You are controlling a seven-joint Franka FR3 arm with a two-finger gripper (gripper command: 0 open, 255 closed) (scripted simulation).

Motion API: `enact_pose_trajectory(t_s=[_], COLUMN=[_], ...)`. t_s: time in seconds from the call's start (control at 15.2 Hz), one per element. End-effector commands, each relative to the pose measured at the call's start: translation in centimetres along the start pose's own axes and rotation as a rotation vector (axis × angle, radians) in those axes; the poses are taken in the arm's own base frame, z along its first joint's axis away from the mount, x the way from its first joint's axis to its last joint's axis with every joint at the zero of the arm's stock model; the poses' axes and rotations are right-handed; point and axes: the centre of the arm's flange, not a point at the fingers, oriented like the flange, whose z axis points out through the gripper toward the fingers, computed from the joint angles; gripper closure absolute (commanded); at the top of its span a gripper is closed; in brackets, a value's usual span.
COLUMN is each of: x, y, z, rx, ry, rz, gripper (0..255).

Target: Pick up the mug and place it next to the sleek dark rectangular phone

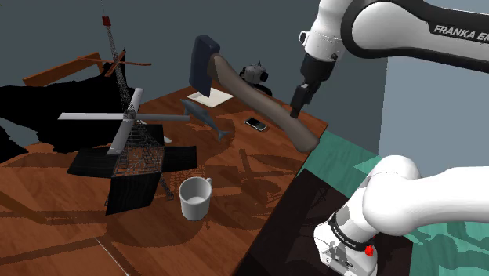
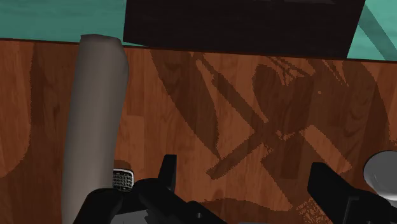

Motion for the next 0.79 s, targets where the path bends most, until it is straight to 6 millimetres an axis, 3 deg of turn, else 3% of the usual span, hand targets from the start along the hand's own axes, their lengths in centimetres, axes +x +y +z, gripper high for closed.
enact_pose_trajectory(t_s=[0.0, 0.73], x=[0.0, 4.0], y=[0.0, -12.7], z=[0.0, 5.4], rx=[0.000, 0.010], ry=[0.000, 0.000], rz=[0.000, 0.004], gripper=[0, 0])
